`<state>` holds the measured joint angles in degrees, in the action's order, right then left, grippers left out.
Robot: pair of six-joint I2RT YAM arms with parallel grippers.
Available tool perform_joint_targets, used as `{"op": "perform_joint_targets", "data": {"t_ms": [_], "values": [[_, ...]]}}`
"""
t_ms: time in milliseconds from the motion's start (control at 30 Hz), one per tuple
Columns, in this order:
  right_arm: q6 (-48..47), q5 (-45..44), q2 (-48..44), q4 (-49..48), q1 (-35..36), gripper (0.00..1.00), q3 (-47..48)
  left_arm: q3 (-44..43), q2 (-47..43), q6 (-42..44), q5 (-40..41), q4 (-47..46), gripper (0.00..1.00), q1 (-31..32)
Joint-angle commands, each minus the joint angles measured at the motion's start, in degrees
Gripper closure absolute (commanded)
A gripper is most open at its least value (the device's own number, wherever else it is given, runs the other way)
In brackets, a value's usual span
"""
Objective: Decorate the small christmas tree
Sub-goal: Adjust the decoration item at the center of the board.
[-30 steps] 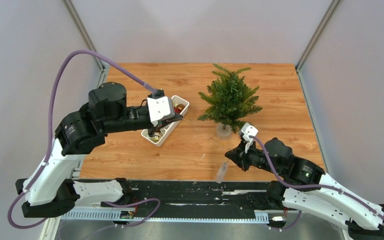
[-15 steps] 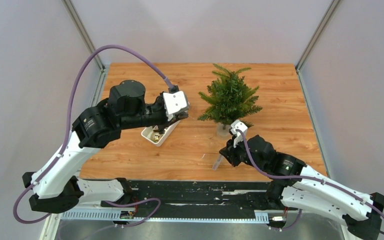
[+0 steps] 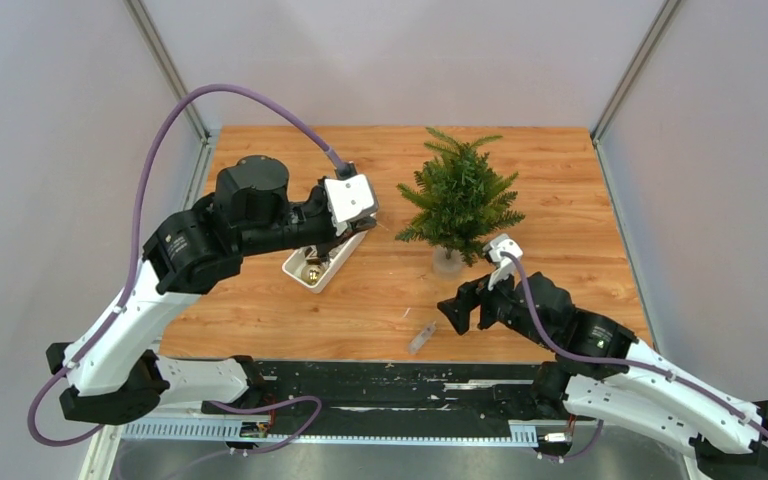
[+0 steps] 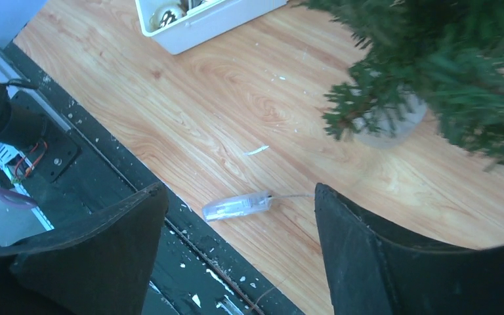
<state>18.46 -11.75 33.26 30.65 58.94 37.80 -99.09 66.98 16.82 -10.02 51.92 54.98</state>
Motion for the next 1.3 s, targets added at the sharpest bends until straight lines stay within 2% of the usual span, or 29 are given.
{"op": "perform_joint_targets", "data": {"t_ms": [0, 133, 200, 233, 333, 467, 667, 800, 1000, 1100, 1267], "values": [[2.7, -6.6, -0.7, 7.4, 0.0, 0.18, 6.7, -4.1, -0.5, 0.3, -3.0, 0.2, 1.00, 0.1], [1.6, -9.0, -1.5, 10.2, 0.1, 0.11, 10.2, -4.9, 0.0, 0.2, -5.5, 1.0, 1.00, 0.1], [0.3, -8.5, -1.7, 10.6, 0.0, 0.01, 11.9, -5.1, 0.2, 0.2, -5.6, 1.1, 1.00, 0.2], [-0.2, -8.1, -1.5, 10.9, 0.0, 0.00, 12.7, -5.2, 0.3, 0.2, -5.5, 1.2, 1.00, 0.2], [0.4, -10.9, -0.7, 14.0, 0.0, 0.00, 15.8, -6.2, 0.2, 0.5, -5.7, 1.8, 1.00, 0.2], [1.9, -21.1, 1.4, 20.5, 0.0, 0.00, 20.4, -7.3, 0.0, 1.8, -6.7, 3.2, 1.00, 0.1], [1.9, -25.9, 5.2, 22.5, 0.0, 0.02, 23.2, -5.9, -1.1, 5.8, -14.2, 6.4, 1.00, 0.3], [-2.5, -17.7, 6.5, 19.6, 0.0, 0.00, 24.0, -5.3, -1.1, 6.2, -14.7, 6.7, 1.00, 0.7], [-9.2, -11.7, -0.4, 14.4, 0.0, 0.02, 28.3, -4.8, -0.9, 3.5, -11.9, 4.9, 1.00, 0.9], [-13.8, -2.6, -2.5, 10.2, 0.0, 0.05, 31.2, -4.8, 0.3, 1.0, -8.1, 2.7, 1.00, 0.8], [-18.0, 12.1, 5.4, 5.0, 0.0, 0.05, 37.7, -7.3, 4.0, -1.4, -3.7, 2.0, 1.00, 1.0]]}}
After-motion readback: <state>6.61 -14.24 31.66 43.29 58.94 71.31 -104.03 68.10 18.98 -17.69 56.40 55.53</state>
